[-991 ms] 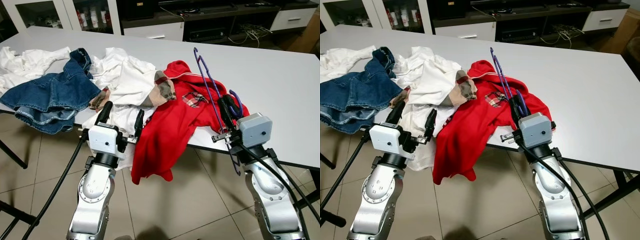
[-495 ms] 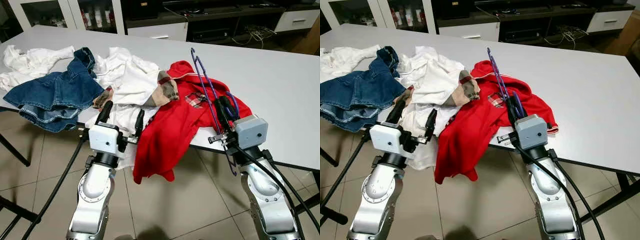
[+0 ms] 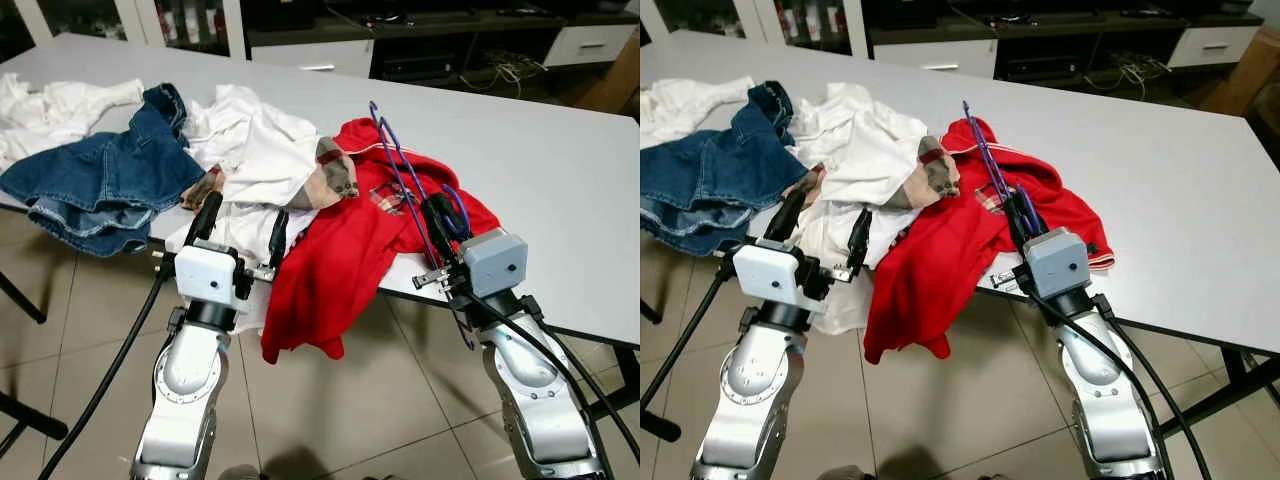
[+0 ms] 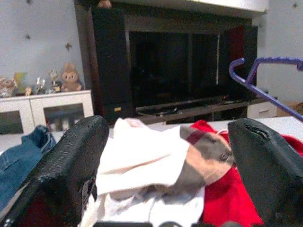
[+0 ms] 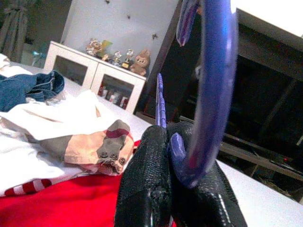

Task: Hang hanger

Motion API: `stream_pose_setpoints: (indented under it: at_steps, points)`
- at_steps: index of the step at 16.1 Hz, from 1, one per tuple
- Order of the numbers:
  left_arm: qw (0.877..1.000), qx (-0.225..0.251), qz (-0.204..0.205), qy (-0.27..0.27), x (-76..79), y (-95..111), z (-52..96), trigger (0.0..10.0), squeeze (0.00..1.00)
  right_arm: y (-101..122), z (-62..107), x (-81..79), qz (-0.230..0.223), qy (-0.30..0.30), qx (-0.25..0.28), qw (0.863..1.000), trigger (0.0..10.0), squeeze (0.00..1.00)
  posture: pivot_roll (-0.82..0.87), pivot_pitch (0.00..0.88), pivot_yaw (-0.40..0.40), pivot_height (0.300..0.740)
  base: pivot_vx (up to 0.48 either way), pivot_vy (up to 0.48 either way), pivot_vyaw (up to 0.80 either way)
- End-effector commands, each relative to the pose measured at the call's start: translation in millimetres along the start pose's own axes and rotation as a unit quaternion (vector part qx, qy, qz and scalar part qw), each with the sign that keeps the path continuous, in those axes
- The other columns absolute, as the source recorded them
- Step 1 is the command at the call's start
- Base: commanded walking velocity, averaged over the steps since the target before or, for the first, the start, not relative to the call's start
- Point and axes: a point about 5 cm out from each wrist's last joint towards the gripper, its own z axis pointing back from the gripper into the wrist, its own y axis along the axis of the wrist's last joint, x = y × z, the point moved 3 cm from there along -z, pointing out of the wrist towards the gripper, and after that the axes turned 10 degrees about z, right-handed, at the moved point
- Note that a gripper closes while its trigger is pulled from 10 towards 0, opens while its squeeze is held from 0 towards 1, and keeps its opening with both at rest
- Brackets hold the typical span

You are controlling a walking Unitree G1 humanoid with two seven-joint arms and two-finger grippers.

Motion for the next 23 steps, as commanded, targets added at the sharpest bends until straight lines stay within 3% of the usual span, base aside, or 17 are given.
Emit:
stream_pose_setpoints:
  at_steps: [1, 6, 12, 23]
  points:
    - [1.0, 0.001, -0.001, 0.002, 2.7, 1.0, 1.1, 10.0, 0.0, -0.3, 3.5, 5.9, 0.003, -0.008, -0.003, 1.0, 10.0, 0.0, 0.09, 0.054, -0.035, 0.74, 0.0, 0.0, 0.0]
    - [1.0, 0.01, 0.0, -0.018, 6.6, 1.4, -16.5, 10.0, 0.0, 3.5, -1.8, 1.1, -0.001, -0.013, 0.007, 1.0, 10.0, 0.0, 0.06, 0.023, -0.011, 0.74, 0.0, 0.0, 0.0]
    - [0.999, 0.008, -0.004, -0.034, 5.4, 1.3, -21.6, 10.0, 0.0, 0.5, -2.9, 3.2, 0.0, -0.031, 0.002, 1.0, 10.0, 0.0, 0.06, 0.017, 0.018, 0.74, 0.0, 0.0, 0.0]
    - [0.999, 0.003, -0.015, -0.029, 2.6, 0.7, -14.0, 10.0, 0.0, -1.4, -11.1, -6.1, -0.014, -0.015, 0.009, 1.0, 10.0, 0.0, 0.1, 0.017, 0.014, 0.74, 0.0, 0.0, 0.0]
